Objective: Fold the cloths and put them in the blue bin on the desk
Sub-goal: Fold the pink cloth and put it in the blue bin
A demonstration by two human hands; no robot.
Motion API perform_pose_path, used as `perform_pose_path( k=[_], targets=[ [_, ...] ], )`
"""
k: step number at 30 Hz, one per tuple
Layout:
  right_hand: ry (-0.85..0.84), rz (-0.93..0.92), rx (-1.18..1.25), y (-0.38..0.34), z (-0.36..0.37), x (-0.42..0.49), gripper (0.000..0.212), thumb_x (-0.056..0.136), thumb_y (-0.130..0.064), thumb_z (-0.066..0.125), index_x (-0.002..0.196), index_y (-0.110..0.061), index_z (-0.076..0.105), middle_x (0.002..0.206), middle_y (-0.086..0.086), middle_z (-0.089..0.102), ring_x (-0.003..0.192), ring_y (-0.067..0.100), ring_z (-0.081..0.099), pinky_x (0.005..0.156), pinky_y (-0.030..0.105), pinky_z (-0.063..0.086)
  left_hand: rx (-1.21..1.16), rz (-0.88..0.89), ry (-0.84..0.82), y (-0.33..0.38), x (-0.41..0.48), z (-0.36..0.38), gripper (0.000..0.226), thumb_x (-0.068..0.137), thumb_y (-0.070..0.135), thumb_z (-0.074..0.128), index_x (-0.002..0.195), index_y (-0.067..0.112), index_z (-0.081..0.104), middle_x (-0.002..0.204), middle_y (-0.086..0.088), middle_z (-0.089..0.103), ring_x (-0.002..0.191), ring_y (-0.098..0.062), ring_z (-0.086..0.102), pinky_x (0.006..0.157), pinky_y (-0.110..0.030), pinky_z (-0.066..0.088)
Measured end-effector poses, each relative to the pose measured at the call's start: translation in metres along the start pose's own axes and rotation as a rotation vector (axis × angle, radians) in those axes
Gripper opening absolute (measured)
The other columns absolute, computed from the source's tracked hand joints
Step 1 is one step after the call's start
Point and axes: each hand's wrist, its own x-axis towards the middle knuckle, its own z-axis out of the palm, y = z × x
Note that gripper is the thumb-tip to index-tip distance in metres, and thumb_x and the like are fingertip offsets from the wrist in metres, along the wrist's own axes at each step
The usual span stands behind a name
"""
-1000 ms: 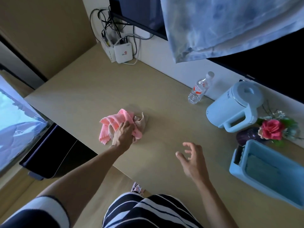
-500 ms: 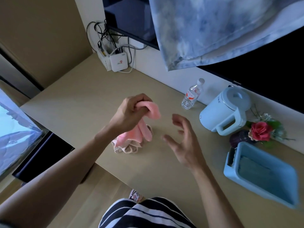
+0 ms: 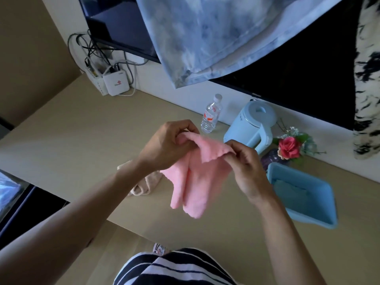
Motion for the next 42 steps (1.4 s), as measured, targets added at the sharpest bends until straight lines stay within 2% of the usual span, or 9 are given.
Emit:
perform_pose_path(
  k=[3, 8, 12, 20, 25, 29, 34, 38, 42],
  targets=[
    [0.031, 0.005, -0.030, 0.000, -0.013, -0.004, 0.022, 0.088, -0.018, 0.056, 0.081, 0.003, 0.054, 0.070, 0.012, 0.046, 0.068, 0.017, 0.040, 0.063, 0.034, 0.030, 0.034, -0.006, -0.023, 0.005, 0.004, 0.005, 0.010, 0.081, 0.012, 0.059, 0.084, 0.016, 0.068, 0.072, -0.005, 0.070, 0.059, -0.016, 0.055, 0.055, -0.034, 0.047],
    [0.037, -0.048, -0.180, -0.007, -0.012, -0.009, 0.046, 0.078, -0.023, 0.076, 0.120, -0.022, 0.055, 0.088, 0.003, 0.067, 0.077, 0.010, 0.063, 0.068, 0.016, 0.045, 0.135, 0.032, -0.105, 0.023, 0.014, 0.021, 0.040, 0.091, 0.031, 0.058, 0.066, 0.001, 0.048, 0.056, -0.007, 0.039, 0.055, -0.011, 0.030, 0.048, -0.036, 0.031],
    [0.181, -0.153, -0.210, -0.011, -0.012, -0.006, 0.004, 0.095, -0.012, 0.064, 0.098, -0.011, 0.065, 0.084, -0.004, 0.069, 0.080, 0.008, 0.064, 0.072, 0.021, 0.047, 0.081, 0.005, -0.192, 0.030, 0.018, 0.024, 0.043, 0.092, 0.036, 0.069, 0.066, 0.006, 0.052, 0.055, 0.004, 0.036, 0.052, -0.008, 0.027, 0.047, -0.023, 0.024],
    [0.224, -0.117, -0.124, 0.006, -0.040, -0.009, 0.021, 0.099, -0.022, 0.058, 0.087, -0.006, 0.064, 0.076, 0.025, 0.053, 0.071, 0.018, 0.044, 0.065, 0.033, 0.033, 0.206, -0.035, -0.532, 0.007, 0.014, 0.006, 0.026, 0.083, 0.026, 0.079, 0.074, 0.012, 0.059, 0.056, 0.008, 0.044, 0.049, -0.006, 0.036, 0.046, -0.016, 0.028],
    [0.294, 0.014, -0.103, 0.031, -0.062, -0.018, 0.014, 0.098, -0.016, 0.060, 0.091, -0.007, 0.068, 0.076, -0.003, 0.065, 0.074, 0.007, 0.058, 0.067, 0.021, 0.045, 0.261, -0.055, -0.433, -0.032, 0.016, 0.005, 0.029, 0.083, 0.027, 0.079, 0.068, 0.017, 0.056, 0.055, 0.006, 0.038, 0.052, -0.009, 0.032, 0.051, -0.024, 0.027],
    [0.423, 0.128, -0.147, 0.047, -0.075, -0.023, 0.018, 0.099, -0.017, 0.058, 0.087, -0.026, 0.066, 0.080, -0.010, 0.066, 0.066, -0.006, 0.059, 0.063, 0.009, 0.046, 0.265, -0.077, -0.290, -0.054, 0.021, 0.010, 0.022, 0.079, 0.027, 0.082, 0.075, 0.014, 0.065, 0.062, 0.001, 0.058, 0.056, -0.013, 0.045, 0.054, -0.031, 0.038],
    [0.484, 0.098, -0.171, 0.056, -0.096, -0.029, 0.013, 0.100, -0.019, 0.055, 0.097, -0.021, 0.068, 0.088, -0.005, 0.067, 0.083, 0.008, 0.060, 0.078, 0.030, 0.047, 0.279, -0.024, -0.115, -0.043, 0.017, 0.007, 0.009, 0.082, 0.020, 0.079, 0.082, 0.022, 0.070, 0.068, 0.007, 0.067, 0.058, -0.004, 0.059, 0.052, -0.022, 0.043],
    [0.384, 0.051, -0.097, 0.054, -0.097, -0.053, 0.016, 0.100, -0.009, 0.055, 0.094, -0.018, 0.067, 0.087, 0.001, 0.067, 0.081, 0.009, 0.057, 0.070, 0.018, 0.045, 0.249, -0.011, -0.150, -0.044, -0.003, 0.001, 0.010, 0.082, 0.020, 0.080, 0.084, 0.024, 0.071, 0.075, 0.008, 0.071, 0.062, -0.009, 0.065, 0.054, -0.026, 0.048],
    [0.137, 0.165, -0.057, 0.083, -0.087, -0.089, 0.017, 0.100, -0.005, 0.053, 0.096, -0.008, 0.069, 0.100, -0.004, 0.077, 0.097, 0.007, 0.070, 0.086, 0.017, 0.051, 0.179, -0.053, -0.307, -0.073, -0.045, 0.011, 0.005, 0.082, 0.024, 0.076, 0.085, 0.026, 0.073, 0.085, 0.016, 0.071, 0.076, -0.005, 0.065, 0.068, -0.021, 0.047]
  ],
)
